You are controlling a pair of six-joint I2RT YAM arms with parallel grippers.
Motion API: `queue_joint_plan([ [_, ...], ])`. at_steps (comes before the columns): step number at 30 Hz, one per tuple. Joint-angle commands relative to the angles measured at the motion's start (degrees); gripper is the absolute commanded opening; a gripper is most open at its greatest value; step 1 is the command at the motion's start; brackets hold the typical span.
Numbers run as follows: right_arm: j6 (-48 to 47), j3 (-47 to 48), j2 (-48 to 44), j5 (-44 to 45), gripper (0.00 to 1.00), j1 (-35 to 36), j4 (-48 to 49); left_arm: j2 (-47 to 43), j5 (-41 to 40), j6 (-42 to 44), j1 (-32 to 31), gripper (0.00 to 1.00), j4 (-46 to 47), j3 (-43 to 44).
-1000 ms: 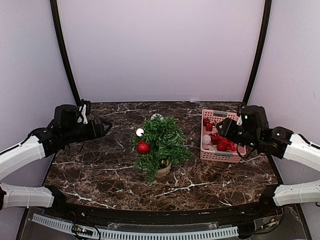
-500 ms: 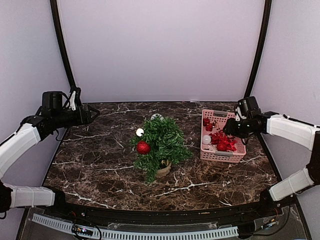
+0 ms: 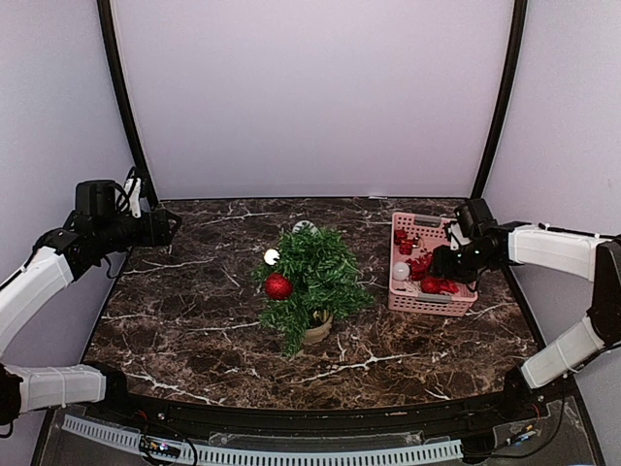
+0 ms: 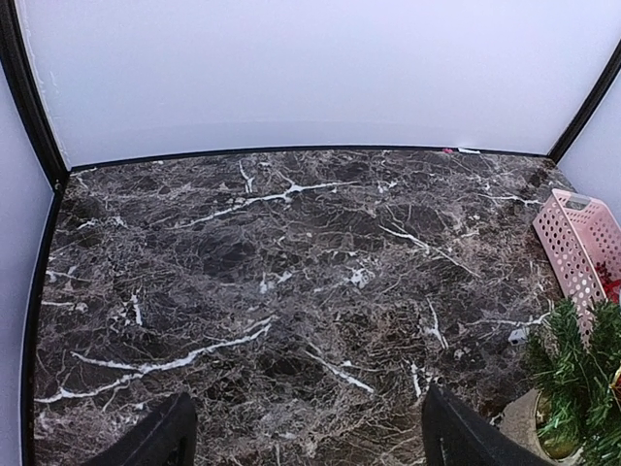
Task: Decorate the small christmas tree
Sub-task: Pick up the ornament ball from the bin.
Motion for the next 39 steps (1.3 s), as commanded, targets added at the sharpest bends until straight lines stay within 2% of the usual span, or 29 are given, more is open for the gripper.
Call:
queue_joint_plan([
  [1,0.6,-2.1,-0.5,0.2,0.57,1.1,0.5,-0.7,-1.2,1.2,0.3,0.83,-0.3,-0.6],
  [13,-2.7,0.4,5.1,8.8,0.52,4.4,1.1,-1.7,-0.4,-1.0,0.3,0.83,1.0,-1.8],
  [24,-4.5,1.3,9.9,11.3,0.55,5.3,5.2,-1.4,-1.2,-1.0,0.3,0.83,1.1,-1.8],
  [31,-4.6,1.7,10.5,12.5,0.45,5.4,6.8,-1.3,-1.7,-0.8,0.3,0.83,1.1,-1.9],
  [39,-4.0,1.4,5.2,12.9,0.39,5.3,6.0,-1.4,-1.9,-0.9,0.3,0.83,1.2,-1.9],
])
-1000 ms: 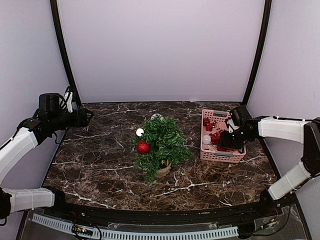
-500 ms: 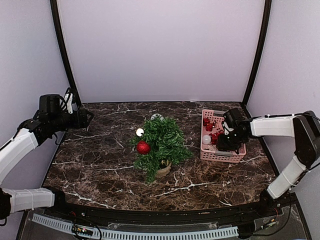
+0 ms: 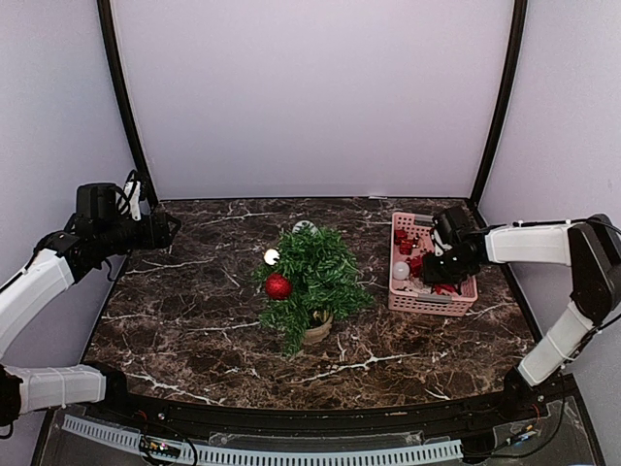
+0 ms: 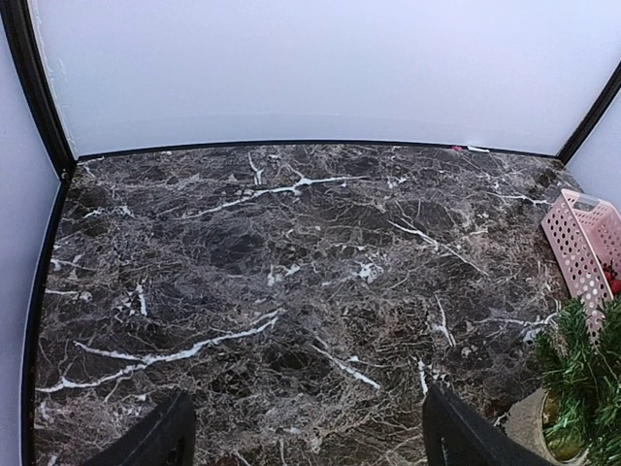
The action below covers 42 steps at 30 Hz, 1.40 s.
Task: Decorate the small christmas tree
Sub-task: Pick up the ornament ball from the bin, then hang the ornament ball on the branch.
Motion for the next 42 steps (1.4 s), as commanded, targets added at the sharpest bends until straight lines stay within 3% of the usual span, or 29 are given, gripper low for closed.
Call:
queue_joint_plan([
  [1,0.6,1.0,-5.6,1.2,0.39,0.5,0.0,-1.1,-0.4,-0.2,0.3,0.83,1.1,-0.7],
  [10,1.8,3.6,-18.1,-4.2,0.39,0.4,-7.2,-2.7,5.5,0.3,0.3,0.83,3.0,-1.8],
  [17,2.7,6.4,-25.5,-17.0,0.38,0.6,-10.2,-5.8,11.8,-1.3,-1.5,0.82,4.7,-3.0],
  [24,5.9,7.6,-29.7,-33.0,0.37,3.5,-10.0,-11.6,12.9,-9.7,-12.7,0.81,7.1,-4.7],
  [35,13.1,8.9,-31.8,-44.3,0.37,18.4,-1.4,-16.2,12.6,-15.8,-27.5,0.78,13.1,-5.7],
  [42,17.9,7.6,-33.3,-49.8,0.37,21.9,5.7,-12.4,9.1,-14.5,-37.9,0.77,19.1,-4.8],
])
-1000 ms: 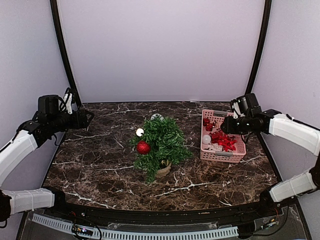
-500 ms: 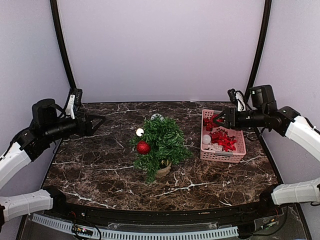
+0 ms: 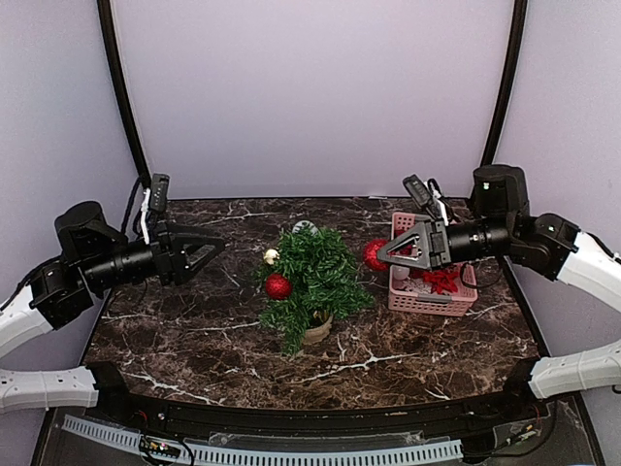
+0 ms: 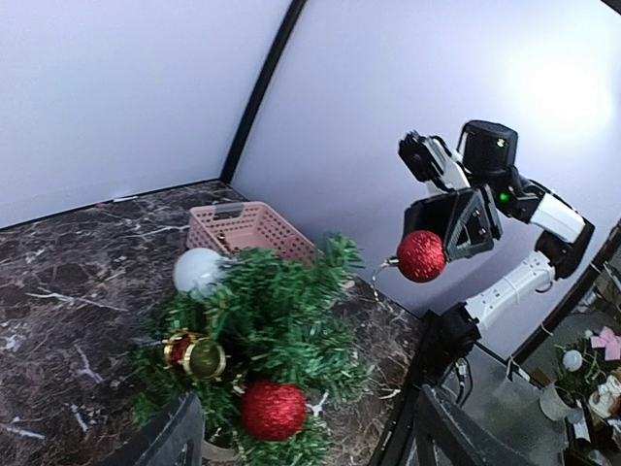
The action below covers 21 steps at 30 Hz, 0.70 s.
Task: Decorate the small christmas tree
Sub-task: Hang the ornament ball on the branch.
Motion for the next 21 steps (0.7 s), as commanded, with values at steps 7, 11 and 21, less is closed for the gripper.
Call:
queue_joint_plan([
  [7,8.2,-2.1,-2.4,-8.2,0.37,3.4,16.0,13.3,-5.2,3.9,-16.3,0.77,14.0,4.8],
  [11,10.1,-2.9,-2.2,-9.7,0.37,4.4,20.2,20.4,-4.6,2.0,-19.1,0.78,22.2,5.9],
  [21,10.5,-3.1,-2.0,-10.2,0.36,6.5,23.1,31.4,-3.1,1.0,-21.2,0.79,31.3,10.9],
])
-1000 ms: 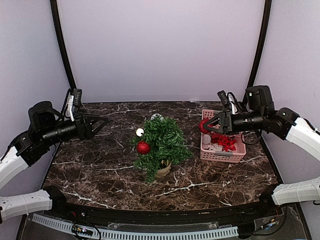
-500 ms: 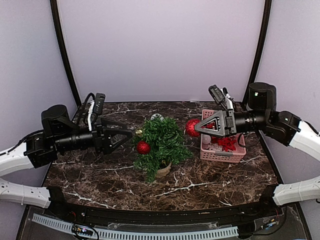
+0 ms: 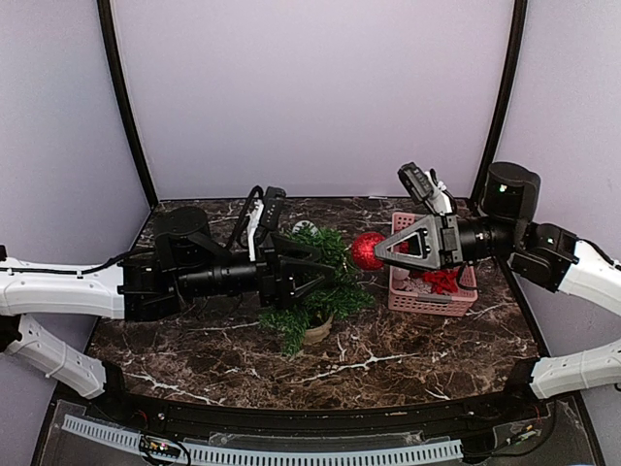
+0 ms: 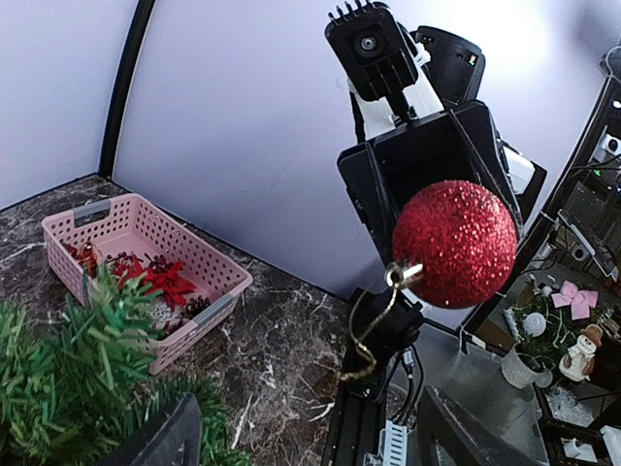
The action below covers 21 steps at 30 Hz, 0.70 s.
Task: Decorate the small christmas tree
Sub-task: Hang the ornament ball on the branch.
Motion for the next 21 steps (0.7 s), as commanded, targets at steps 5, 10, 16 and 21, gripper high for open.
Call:
queue_joint_plan([
  [5,0.7,-0.6,0.2,-1.6,0.36,0.9,6.6,3.8,2.2,-0.9,-1.2,0.77,6.7,4.7],
  [10,1.0,-0.8,0.0,-1.5,0.36,1.1,7.4,6.4,2.9,-2.3,-1.9,0.65,8.2,5.1],
  [16,1.2,-1.4,-0.1,-1.5,0.36,1.1,8.0,6.6,1.4,-2.7,-2.2,0.48,8.4,4.5],
  [21,1.0,-1.6,0.0,-1.3,0.36,1.1,8.1,6.9,2.0,-3.8,-2.2,0.38,10.2,4.2],
])
